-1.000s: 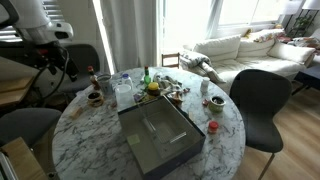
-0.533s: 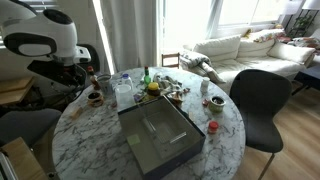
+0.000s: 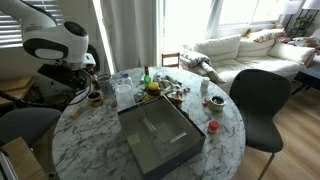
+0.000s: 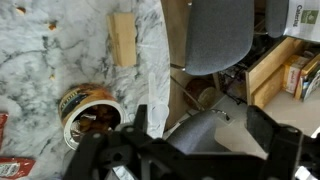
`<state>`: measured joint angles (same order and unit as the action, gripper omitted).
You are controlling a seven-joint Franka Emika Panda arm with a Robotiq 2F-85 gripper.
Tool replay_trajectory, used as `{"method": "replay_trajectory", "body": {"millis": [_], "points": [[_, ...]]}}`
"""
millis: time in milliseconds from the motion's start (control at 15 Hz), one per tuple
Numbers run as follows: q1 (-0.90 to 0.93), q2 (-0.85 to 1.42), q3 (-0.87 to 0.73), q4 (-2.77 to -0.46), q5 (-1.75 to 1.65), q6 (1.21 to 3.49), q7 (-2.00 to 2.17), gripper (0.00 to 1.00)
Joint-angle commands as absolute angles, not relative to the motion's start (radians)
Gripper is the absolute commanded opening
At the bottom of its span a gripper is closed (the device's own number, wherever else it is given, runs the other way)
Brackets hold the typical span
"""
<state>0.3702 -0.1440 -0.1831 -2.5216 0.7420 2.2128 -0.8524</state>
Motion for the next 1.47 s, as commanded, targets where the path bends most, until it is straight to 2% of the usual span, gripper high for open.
{"method": "replay_trajectory", "body": {"millis": [0,867,933,1400], "points": [[0.280,-0.142,-0.094,-2.519,0.753,2.202,-0.860,1.00],[0.169,0.081,0.049,-2.488,0.988,2.187,-1.079,1.00],[0.160,0.024,0.054,-2.512,0.950,2.190,-1.040,1.00],[0.153,0.095,0.069,-2.482,0.983,2.196,-1.067,1.00]]}}
